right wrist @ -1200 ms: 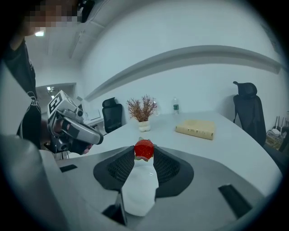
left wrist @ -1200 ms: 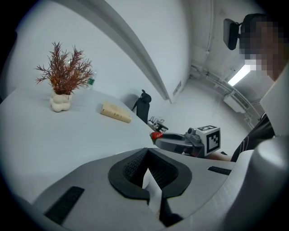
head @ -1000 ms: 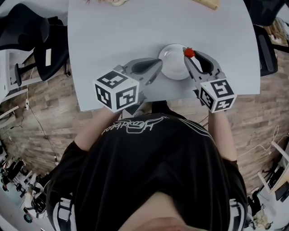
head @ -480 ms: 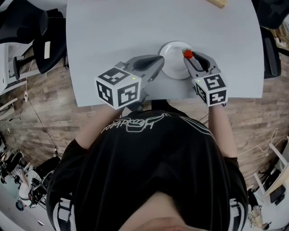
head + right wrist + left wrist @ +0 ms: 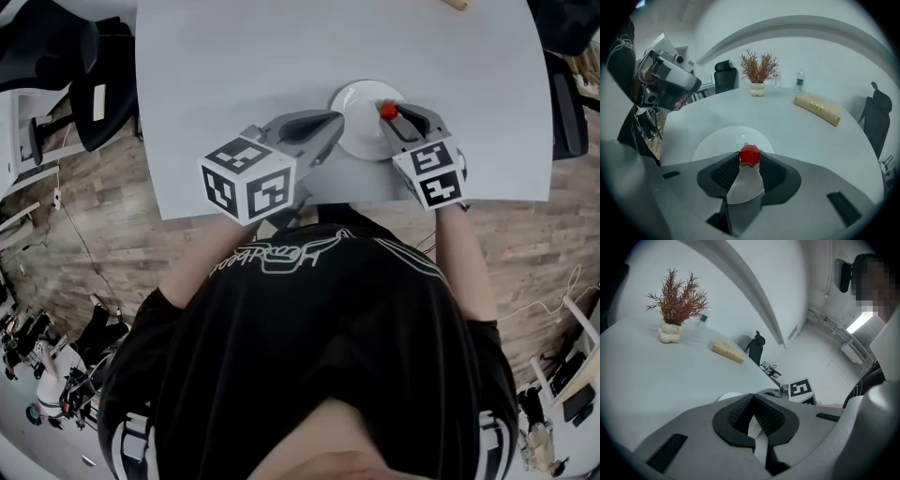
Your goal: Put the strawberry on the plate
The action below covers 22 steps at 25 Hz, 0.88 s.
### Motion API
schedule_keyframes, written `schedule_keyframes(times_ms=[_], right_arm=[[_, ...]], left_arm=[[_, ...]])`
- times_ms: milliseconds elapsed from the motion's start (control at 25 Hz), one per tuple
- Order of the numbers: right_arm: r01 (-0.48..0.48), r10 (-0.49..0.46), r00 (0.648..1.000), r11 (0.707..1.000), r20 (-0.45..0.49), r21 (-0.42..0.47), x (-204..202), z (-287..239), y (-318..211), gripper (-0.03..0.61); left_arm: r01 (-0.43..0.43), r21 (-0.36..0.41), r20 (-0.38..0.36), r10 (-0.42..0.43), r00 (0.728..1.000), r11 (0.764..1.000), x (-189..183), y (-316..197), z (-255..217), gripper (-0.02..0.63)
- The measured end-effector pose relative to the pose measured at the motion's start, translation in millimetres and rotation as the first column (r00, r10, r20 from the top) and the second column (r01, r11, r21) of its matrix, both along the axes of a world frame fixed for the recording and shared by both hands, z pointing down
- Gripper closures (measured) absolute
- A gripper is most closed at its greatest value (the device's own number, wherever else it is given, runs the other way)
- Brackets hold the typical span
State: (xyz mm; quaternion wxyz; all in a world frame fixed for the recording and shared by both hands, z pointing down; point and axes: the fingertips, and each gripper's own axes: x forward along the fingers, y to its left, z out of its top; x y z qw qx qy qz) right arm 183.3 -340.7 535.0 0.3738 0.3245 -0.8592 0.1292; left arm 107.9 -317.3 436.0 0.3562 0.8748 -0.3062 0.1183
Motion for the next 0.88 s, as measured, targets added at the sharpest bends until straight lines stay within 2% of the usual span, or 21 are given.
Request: schedule_keyframes(times_ms=[240, 520, 880], right_arm=[[0.024, -0.026, 0.998, 0.999, -0.055, -0.031, -1, 9, 2, 0.453], [0.042, -0.047, 0.996, 0.997, -0.075, -0.057, -3, 10, -1, 0.453], [0.052, -0.055, 0.995, 0.998, -0.085, -0.033, -2, 11, 0, 0.453]], left_arm=[[0.014, -0.009, 0.002, -0.014, 1.000, 1.000, -4, 5, 3, 0.607], [0.031, -0.023, -0.006, -0.031, 0.999, 0.999, -7, 8, 7, 0.607], [0.052, -0.024, -0.003, -0.052, 0.999, 0.998, -7, 6, 11, 0.607]])
